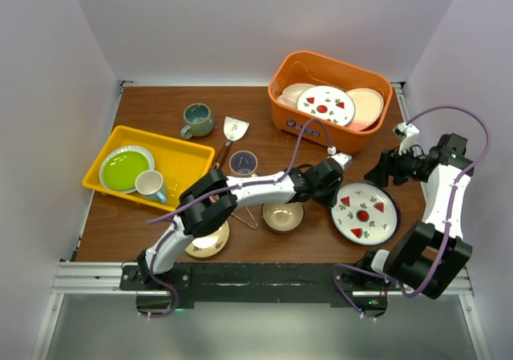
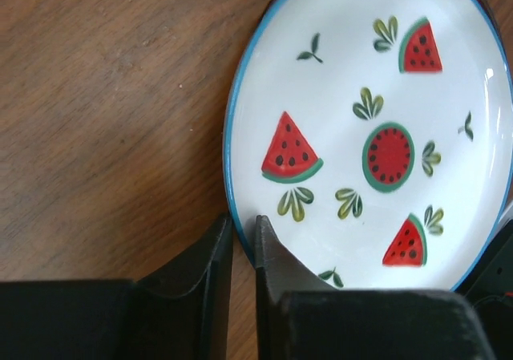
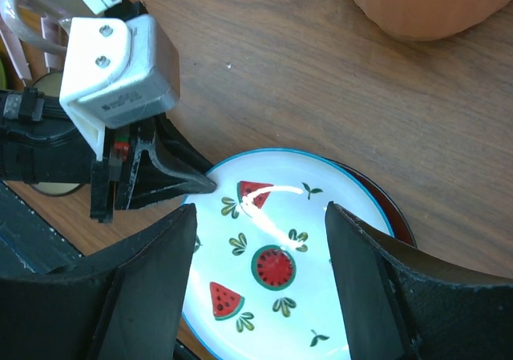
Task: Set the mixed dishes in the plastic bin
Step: Pick up the plate at the center of the board, then place the plate in the plastic bin, then pick up the plate at the center of the board.
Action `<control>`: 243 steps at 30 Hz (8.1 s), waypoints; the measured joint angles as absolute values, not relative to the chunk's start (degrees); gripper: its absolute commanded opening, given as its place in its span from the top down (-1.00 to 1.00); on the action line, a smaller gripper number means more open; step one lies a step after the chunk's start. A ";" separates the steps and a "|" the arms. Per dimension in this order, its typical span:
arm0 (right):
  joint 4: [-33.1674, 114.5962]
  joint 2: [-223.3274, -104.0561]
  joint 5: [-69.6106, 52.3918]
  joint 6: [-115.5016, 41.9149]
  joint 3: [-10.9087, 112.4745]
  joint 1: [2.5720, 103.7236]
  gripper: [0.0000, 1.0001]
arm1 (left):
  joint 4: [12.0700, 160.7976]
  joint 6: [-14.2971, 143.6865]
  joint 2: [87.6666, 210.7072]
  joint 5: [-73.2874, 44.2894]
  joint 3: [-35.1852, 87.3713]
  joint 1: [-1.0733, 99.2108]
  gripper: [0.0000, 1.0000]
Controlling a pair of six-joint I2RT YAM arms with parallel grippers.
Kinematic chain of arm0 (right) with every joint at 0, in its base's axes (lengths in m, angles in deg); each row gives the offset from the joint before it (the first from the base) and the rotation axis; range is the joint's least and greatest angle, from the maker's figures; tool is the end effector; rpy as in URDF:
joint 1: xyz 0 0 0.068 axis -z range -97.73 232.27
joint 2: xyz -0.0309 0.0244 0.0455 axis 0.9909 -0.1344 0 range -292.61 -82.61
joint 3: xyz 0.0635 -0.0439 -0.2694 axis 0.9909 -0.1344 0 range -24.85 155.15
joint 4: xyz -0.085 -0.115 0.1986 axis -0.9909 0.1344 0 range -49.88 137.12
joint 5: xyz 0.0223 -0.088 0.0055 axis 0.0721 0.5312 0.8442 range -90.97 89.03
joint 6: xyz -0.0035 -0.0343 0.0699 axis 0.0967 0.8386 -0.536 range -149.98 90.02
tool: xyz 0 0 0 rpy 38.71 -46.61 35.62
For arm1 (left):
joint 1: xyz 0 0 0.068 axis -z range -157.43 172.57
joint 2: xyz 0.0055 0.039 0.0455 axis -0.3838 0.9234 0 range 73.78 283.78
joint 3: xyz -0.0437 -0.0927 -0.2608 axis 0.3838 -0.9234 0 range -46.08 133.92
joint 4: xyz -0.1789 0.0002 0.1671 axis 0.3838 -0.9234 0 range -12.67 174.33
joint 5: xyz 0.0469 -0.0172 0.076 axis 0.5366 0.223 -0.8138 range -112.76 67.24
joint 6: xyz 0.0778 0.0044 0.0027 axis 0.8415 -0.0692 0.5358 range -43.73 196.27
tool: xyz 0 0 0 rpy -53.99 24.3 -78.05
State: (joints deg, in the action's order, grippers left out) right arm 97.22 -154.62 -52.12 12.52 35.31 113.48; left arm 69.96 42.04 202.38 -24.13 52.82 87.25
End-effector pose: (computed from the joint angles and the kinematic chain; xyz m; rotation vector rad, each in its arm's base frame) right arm 0.2084 -0.0657 0.2759 -0.4220 2.2271 0.6132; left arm 0.2228 -0.4672 0.1675 0.6420 2.4073 -0.7829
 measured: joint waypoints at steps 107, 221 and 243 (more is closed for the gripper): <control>68.11 -165.11 -65.41 -32.74 59.35 101.83 1.00 | 78.35 64.15 134.93 -31.34 23.99 68.65 -0.86; 76.17 -163.43 -39.56 -14.93 57.76 91.97 -0.64 | 47.77 44.26 122.27 -24.26 0.27 68.65 -0.71; 109.88 -155.38 -37.74 30.49 43.86 93.24 -0.62 | 78.46 43.67 128.59 -15.51 -6.37 76.76 -0.70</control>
